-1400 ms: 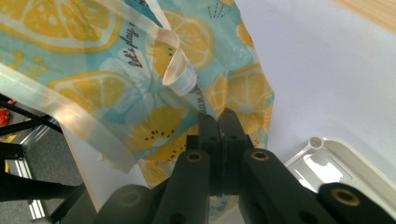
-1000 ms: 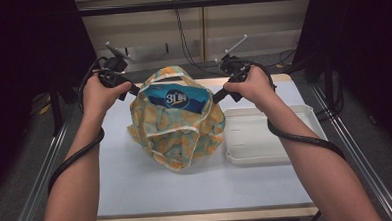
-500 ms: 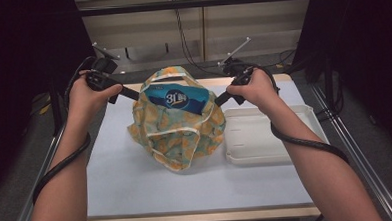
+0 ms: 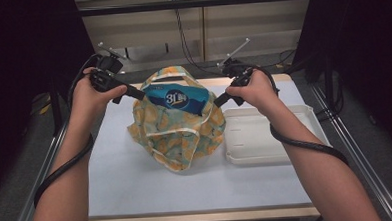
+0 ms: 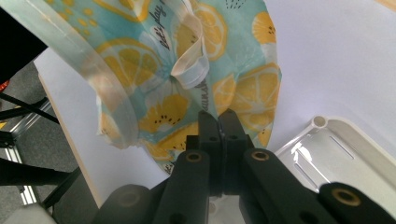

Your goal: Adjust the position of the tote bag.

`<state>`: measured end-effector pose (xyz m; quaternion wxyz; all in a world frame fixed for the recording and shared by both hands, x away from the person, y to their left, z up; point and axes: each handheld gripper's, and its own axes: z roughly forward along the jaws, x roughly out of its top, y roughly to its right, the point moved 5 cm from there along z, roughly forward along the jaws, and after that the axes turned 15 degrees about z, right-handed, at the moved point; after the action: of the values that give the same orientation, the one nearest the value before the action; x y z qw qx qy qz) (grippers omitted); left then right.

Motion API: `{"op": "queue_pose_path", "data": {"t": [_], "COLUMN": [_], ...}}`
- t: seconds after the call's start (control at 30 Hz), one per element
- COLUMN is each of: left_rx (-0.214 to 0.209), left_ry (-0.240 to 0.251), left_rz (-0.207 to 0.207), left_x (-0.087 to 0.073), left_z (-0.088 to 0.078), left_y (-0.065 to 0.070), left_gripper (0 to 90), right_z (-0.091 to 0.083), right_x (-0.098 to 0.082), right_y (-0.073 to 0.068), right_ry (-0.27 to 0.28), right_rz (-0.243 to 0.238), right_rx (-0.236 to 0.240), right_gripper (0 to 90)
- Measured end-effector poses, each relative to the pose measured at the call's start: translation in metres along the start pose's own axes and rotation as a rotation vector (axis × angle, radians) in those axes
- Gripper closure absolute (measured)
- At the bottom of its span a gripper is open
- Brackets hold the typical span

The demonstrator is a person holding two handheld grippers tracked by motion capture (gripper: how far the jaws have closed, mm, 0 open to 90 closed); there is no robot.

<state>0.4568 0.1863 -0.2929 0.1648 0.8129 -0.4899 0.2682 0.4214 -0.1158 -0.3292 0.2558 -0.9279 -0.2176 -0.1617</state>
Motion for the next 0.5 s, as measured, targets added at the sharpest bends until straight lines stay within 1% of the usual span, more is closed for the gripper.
{"op": "queue_pose_path", "data": {"t": [0.03,0.07,0.1,0.13,0.17,0.2,0.23,0.27,0.3,0.33,0.37,0.4,0.43,0.47,0.5], "left_rx": [-0.004,-0.013,-0.018,-0.017,-0.033,-0.035,-0.037,-0.043,-0.044,-0.044,-0.039,-0.037,-0.036,-0.033,-0.038], "left_ry": [0.017,0.014,0.016,0.027,0.021,0.03,0.024,0.028,0.013,0.013,0.007,0.005,0.011,0.015,0.021], "left_rz": [-0.015,-0.014,-0.019,-0.036,-0.028,-0.044,-0.034,-0.062,-0.05,-0.05,-0.056,-0.049,-0.061,-0.055,-0.066], "left_x": [0.0023,0.0029,0.0038,0.0052,0.0054,0.0065,0.0068,0.008,0.0083,0.0083,0.0087,0.009,0.0096,0.0098,0.0102], "left_z": [0.0005,0.0002,-0.0004,0.0,-0.0013,-0.0012,-0.002,-0.0016,-0.0025,-0.0025,-0.0031,-0.0037,-0.0041,-0.0051,-0.0057], "left_y": [-0.0002,-0.0008,-0.0014,-0.0007,-0.0014,-0.0008,-0.0013,-0.0001,-0.0009,-0.0009,-0.0012,-0.0022,-0.002,-0.0034,-0.0037], "left_gripper": [54.4,57.4,62.9,68.7,72.8,77.2,80.1,87.0,87.2,88.5,89.5,89.9,89.9,90.0,90.0], "right_z": [0.0,0.0003,0.0004,0.0005,0.0008,0.0011,0.0013,0.0015,0.0018,0.0018,0.0026,0.003,0.003,0.0031,0.0035], "right_x": [0.0,0.0004,0.0004,0.0001,0.0004,0.0003,0.0002,0.0,0.0001,0.0001,-0.0003,-0.0004,-0.0004,-0.0008,-0.0009], "right_y": [0.0,-0.0005,-0.0005,-0.0005,-0.0005,0.0,0.0001,-0.0001,0.0,0.0,0.0012,0.0014,0.0014,0.0013,0.0018], "right_ry": [0.0,0.007,0.005,0.0,0.004,0.002,0.002,0.0,0.001,0.001,-0.001,0.001,0.001,-0.003,-0.002], "right_rz": [0.0,0.005,0.004,0.003,0.005,0.002,0.002,0.011,0.015,0.015,0.004,0.006,0.006,0.013,0.013], "right_rx": [0.0,0.0,0.002,0.002,0.002,0.0,0.002,0.004,0.004,0.004,0.003,0.003,0.003,0.003,0.003], "right_gripper": [90.0,90.0,90.0,90.0,90.0,90.0,90.0,90.0,90.0,90.0,90.0,90.0,90.0,90.0,90.0]}}
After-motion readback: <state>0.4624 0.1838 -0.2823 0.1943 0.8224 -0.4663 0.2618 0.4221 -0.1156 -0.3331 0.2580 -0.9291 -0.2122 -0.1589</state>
